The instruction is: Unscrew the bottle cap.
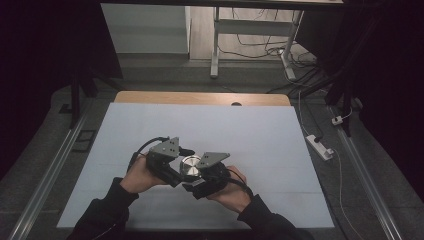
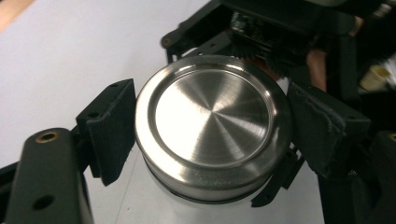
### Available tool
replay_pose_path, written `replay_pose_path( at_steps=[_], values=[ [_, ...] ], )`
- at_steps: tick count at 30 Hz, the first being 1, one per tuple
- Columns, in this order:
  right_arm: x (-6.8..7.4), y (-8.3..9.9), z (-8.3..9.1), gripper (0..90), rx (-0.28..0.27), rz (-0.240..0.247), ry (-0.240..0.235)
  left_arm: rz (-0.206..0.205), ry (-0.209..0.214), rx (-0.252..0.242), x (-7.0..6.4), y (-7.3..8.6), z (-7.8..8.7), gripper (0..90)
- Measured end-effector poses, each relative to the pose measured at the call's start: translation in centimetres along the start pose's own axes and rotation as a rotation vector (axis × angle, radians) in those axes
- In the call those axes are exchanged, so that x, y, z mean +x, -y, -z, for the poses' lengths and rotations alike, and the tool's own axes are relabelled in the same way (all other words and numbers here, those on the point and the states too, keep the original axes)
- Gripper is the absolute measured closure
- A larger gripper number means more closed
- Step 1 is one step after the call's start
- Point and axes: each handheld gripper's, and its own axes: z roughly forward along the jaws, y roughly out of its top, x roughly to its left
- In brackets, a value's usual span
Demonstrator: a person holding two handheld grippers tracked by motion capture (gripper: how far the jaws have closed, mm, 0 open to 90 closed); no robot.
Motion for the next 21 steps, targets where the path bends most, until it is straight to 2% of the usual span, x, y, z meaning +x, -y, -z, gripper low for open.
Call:
replay_pose_path(
  at_steps=[5,8,10,12,13,15,17,19,21],
  values=[
    [-0.4,0.2,0.0,15.4,-0.002,-0.026,0.029,0.076,-0.104,0.001,-1.0,-0.4,-0.7,20.3],
    [-0.6,0.3,0.1,15.4,-0.006,-0.04,0.045,0.13,-0.167,-0.016,-1.5,-0.6,-1.1,20.3],
    [-0.7,0.3,0.1,15.3,-0.007,-0.054,0.061,0.153,-0.204,-0.024,-1.8,-0.6,-1.4,20.2],
    [-0.9,0.4,0.1,15.3,-0.006,-0.055,0.066,0.157,-0.221,-0.029,-1.9,-0.7,-1.7,20.0],
    [-1.0,0.4,0.1,15.4,-0.008,-0.06,0.069,0.161,-0.211,-0.025,-1.8,-0.8,-1.8,18.2],
    [-1.1,0.4,0.2,15.4,-0.013,-0.06,0.071,0.161,-0.18,-0.021,-1.5,-0.8,-1.7,5.0],
    [-1.2,0.4,0.4,15.4,-0.02,-0.06,0.065,0.138,-0.158,-0.031,-1.1,-0.7,-1.1,3.0],
    [-1.2,0.3,0.6,15.4,-0.023,-0.06,0.053,0.105,-0.097,-0.031,-0.6,-0.5,-0.3,1.2],
    [-1.2,0.3,0.6,15.4,-0.023,-0.051,0.027,0.05,-0.044,-0.021,-0.2,-0.3,0.4,2.7]
  ],
)
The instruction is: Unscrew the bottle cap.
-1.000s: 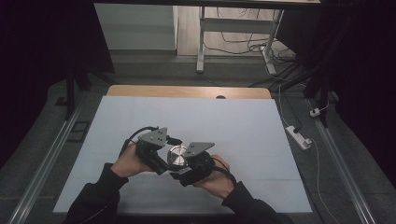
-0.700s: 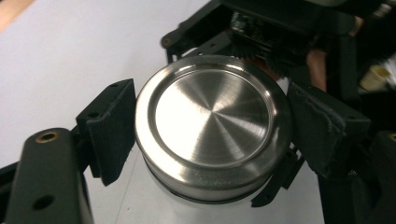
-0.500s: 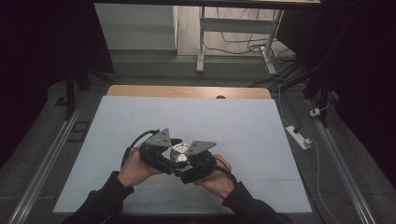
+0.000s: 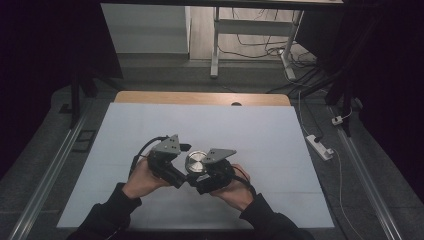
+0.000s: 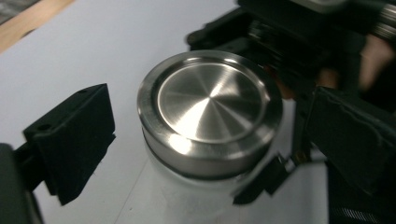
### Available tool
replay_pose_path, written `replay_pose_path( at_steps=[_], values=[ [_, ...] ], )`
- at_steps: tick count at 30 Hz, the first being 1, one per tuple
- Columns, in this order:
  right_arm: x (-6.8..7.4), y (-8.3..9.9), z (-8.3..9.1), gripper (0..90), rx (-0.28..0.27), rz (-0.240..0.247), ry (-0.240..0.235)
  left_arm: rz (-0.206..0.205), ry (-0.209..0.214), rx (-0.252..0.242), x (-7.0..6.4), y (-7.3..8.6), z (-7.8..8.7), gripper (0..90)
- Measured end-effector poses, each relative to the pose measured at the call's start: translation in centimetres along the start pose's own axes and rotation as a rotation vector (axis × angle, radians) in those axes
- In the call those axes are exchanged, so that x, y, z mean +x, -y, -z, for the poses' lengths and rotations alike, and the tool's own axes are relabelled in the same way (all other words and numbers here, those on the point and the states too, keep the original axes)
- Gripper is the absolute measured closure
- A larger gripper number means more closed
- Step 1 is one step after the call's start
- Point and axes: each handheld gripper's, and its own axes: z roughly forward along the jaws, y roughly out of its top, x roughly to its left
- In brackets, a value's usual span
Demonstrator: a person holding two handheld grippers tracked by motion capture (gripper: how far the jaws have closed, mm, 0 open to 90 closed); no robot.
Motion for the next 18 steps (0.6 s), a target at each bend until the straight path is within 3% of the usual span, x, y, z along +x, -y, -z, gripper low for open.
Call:
replay_pose_path(
  at_steps=[3,5,8,9,10,14,18],
  values=[
    [0.1,0.1,-0.1,15.4,0.001,0.009,-0.07,-0.053,0.066,0.018,0.6,0.5,0.4,4.5],
    [0.4,0.1,-0.3,15.4,0.006,0.024,-0.108,-0.061,0.106,0.015,0.8,0.8,0.6,5.9],
    [1.0,0.0,-0.5,15.4,0.015,0.059,-0.142,-0.068,0.136,0.012,1.0,1.0,0.6,10.4],
    [1.2,0.0,-0.6,15.3,0.017,0.069,-0.15,-0.084,0.18,0.008,1.0,1.1,0.4,12.8],
    [1.4,0.0,-0.6,15.3,0.017,0.074,-0.156,-0.097,0.194,0.013,1.0,1.2,0.4,14.6],
    [1.7,-0.1,-0.6,15.4,0.014,0.086,-0.163,-0.109,0.191,0.008,0.7,1.2,0.2,19.3],
    [1.6,-0.1,-0.4,15.4,0.006,0.07,-0.131,-0.071,0.15,-0.006,0.6,1.0,0.1,20.6]
  ],
)
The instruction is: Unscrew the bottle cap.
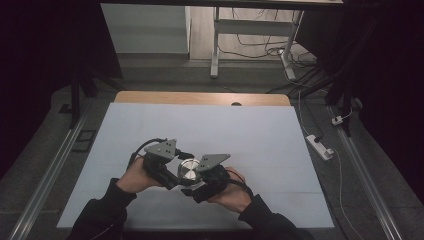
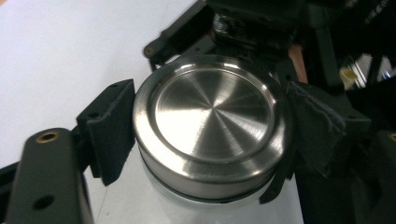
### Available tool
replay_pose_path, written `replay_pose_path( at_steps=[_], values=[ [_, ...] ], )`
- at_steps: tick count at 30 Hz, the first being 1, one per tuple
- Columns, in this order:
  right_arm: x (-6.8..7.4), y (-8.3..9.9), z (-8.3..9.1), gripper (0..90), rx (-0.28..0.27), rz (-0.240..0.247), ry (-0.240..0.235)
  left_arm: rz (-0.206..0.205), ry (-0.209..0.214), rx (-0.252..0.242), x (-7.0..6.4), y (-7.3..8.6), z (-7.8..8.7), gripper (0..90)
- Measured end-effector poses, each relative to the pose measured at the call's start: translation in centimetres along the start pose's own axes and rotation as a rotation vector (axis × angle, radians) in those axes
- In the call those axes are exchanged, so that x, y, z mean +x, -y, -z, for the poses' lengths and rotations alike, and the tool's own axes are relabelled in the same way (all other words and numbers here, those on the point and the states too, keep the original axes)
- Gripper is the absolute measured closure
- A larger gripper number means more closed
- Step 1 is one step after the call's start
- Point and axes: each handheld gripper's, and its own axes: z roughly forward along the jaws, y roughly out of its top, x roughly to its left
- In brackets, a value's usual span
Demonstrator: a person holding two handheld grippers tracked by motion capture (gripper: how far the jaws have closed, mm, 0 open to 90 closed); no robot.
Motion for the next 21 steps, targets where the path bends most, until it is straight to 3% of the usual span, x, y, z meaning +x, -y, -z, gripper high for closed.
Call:
replay_pose_path(
  at_steps=[3,8,12,14,16,21],
  values=[
    [-0.3,0.0,0.0,15.3,0.001,-0.015,0.039,0.031,-0.067,0.003,-0.3,-0.3,-0.4,20.6],
    [-0.8,0.2,0.1,15.4,0.002,-0.058,0.125,0.106,-0.22,0.01,-1.2,-1.0,-1.6,20.6],
    [-1.2,0.3,0.2,15.3,-0.004,-0.098,0.181,0.198,-0.353,-0.014,-2.2,-1.4,-2.7,20.6],
    [-1.3,0.4,0.2,15.4,-0.001,-0.107,0.197,0.226,-0.391,-0.021,-2.5,-1.5,-3.2,20.4],
    [-1.4,0.5,0.2,15.4,0.001,-0.112,0.201,0.218,-0.38,-0.01,-2.4,-1.6,-3.2,19.8],
    [-1.5,0.4,0.5,15.3,-0.013,-0.096,0.173,0.223,-0.257,-0.031,-1.1,-1.5,-1.6,3.8]
  ],
)
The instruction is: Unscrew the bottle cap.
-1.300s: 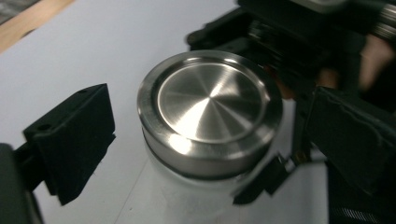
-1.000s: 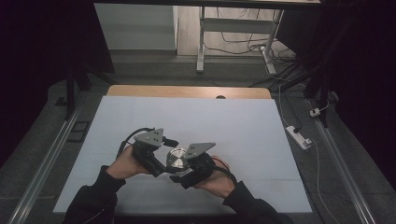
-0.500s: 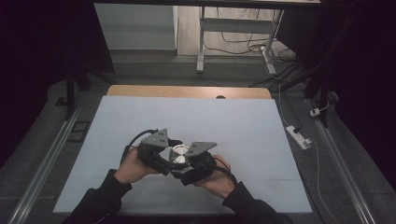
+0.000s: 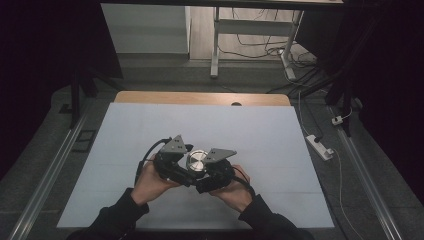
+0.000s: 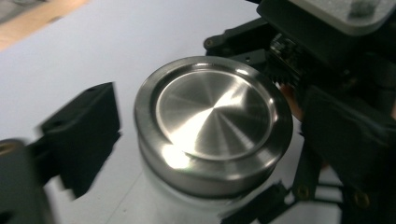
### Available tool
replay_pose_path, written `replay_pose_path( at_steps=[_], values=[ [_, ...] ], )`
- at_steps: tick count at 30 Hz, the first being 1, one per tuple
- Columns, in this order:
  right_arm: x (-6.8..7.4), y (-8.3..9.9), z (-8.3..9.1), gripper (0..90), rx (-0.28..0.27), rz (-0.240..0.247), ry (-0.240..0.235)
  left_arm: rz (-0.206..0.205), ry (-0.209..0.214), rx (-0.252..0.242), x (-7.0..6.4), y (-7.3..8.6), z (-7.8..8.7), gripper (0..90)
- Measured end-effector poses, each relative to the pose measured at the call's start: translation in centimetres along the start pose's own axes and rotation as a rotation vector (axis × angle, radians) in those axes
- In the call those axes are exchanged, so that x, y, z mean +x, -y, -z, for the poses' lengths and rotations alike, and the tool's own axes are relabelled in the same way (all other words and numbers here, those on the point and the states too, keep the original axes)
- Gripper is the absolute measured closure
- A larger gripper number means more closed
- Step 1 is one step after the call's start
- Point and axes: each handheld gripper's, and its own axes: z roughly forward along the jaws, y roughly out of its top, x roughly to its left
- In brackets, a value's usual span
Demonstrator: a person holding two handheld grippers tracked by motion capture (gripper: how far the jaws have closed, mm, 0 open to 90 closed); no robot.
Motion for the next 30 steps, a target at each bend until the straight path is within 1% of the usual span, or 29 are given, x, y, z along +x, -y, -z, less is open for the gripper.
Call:
replay_pose_path(
  at_steps=[1,2,3,5,6,8,9,10,11,13,15,16,18,19,20,21,22,23,26,28,30],
  values=[
    [0.0,-0.1,0.1,15.4,0.001,0.004,-0.012,-0.013,0.025,-0.004,0.4,0.1,0.5,3.8],
    [0.0,-0.1,0.1,15.3,0.001,0.011,-0.021,-0.028,0.065,-0.002,0.9,0.2,0.9,4.4],
    [0.0,-0.1,0.2,15.4,-0.001,0.014,-0.036,-0.046,0.092,0.002,1.3,0.3,1.2,4.0],
    [0.1,-0.1,0.1,15.3,0.002,0.02,-0.077,-0.104,0.153,0.012,1.7,0.6,1.7,6.7],
    [0.2,-0.1,0.0,15.3,0.008,0.024,-0.098,-0.13,0.177,0.018,1.8,0.7,1.8,6.8],
    [0.5,-0.1,-0.1,15.4,0.013,0.039,-0.137,-0.172,0.227,0.031,1.9,1.0,1.8,8.7],
    [0.6,-0.1,-0.2,15.3,0.018,0.056,-0.156,-0.194,0.23,0.042,1.9,1.0,1.8,9.5],
    [0.8,-0.1,-0.2,15.3,0.02,0.063,-0.169,-0.206,0.236,0.049,1.9,1.1,1.7,9.5],
    [1.0,-0.1,-0.3,15.3,0.021,0.076,-0.182,-0.212,0.251,0.052,1.8,1.1,1.6,10.3],
    [1.4,-0.2,-0.3,15.4,0.026,0.094,-0.199,-0.226,0.261,0.053,1.7,1.2,1.6,15.3],
    [1.6,-0.2,-0.3,15.4,0.026,0.105,-0.209,-0.226,0.29,0.05,1.7,1.2,1.5,17.5],
    [1.7,-0.2,-0.3,15.4,0.027,0.108,-0.211,-0.226,0.29,0.05,1.7,1.2,1.5,19.8],
    [1.7,-0.2,-0.3,15.4,0.027,0.106,-0.208,-0.229,0.273,0.047,1.5,1.2,1.5,20.1],
    [1.7,-0.2,-0.3,15.4,0.027,0.099,-0.204,-0.229,0.273,0.047,1.5,1.2,1.5,20.2],
    [1.6,-0.2,-0.2,15.4,0.028,0.097,-0.198,-0.221,0.249,0.05,1.4,1.1,1.5,20.2],
    [1.6,-0.2,-0.2,15.4,0.028,0.092,-0.192,-0.221,0.249,0.05,1.4,1.1,1.5,20.3],
    [1.5,-0.2,-0.2,15.4,0.028,0.093,-0.187,-0.203,0.223,0.056,1.1,0.9,1.3,20.3],
    [1.4,-0.2,-0.2,15.4,0.025,0.088,-0.179,-0.199,0.204,0.058,1.0,0.8,1.2,20.4],
    [1.2,-0.2,-0.2,15.4,0.028,0.073,-0.14,-0.165,0.138,0.058,0.4,0.7,0.8,20.4],
    [1.0,-0.1,-0.2,15.3,0.03,0.052,-0.118,-0.13,0.086,0.052,0.1,0.6,0.4,20.4],
    [0.8,0.0,-0.3,15.4,0.032,0.034,-0.084,-0.091,0.036,0.049,-0.3,0.5,0.1,20.3]
  ],
)
